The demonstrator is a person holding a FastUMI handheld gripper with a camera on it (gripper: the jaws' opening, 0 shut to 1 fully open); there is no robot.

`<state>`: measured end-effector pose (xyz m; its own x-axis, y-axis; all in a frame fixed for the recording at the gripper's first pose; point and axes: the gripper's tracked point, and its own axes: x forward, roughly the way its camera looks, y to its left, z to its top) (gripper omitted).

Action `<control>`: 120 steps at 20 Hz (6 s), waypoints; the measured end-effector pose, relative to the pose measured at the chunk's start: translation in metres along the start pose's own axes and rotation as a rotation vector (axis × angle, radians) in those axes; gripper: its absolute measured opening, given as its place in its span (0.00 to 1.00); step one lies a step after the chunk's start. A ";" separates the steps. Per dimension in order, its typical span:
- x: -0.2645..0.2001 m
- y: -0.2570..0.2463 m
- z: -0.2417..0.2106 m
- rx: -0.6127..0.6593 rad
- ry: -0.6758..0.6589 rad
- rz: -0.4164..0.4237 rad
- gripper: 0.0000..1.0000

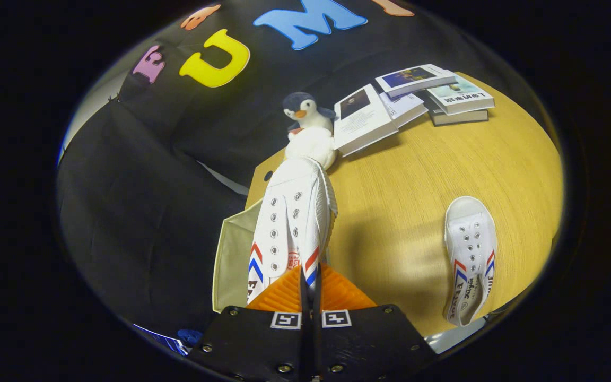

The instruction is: Open the storage box then place both shoes into the box .Put the left shoe in first, then the right shoe, with the right side of both shoes facing outward in a uniform manner.

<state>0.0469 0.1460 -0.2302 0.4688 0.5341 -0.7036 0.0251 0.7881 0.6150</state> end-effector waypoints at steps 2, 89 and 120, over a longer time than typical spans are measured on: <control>0.006 0.018 0.000 -0.012 0.000 0.012 0.00; -0.052 -0.245 -0.019 -0.157 0.048 -0.476 0.98; -0.018 -0.277 -0.043 -0.105 0.178 -0.567 0.01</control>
<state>-0.0069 -0.0691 -0.4034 0.2527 0.0578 -0.9658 0.1359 0.9862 0.0946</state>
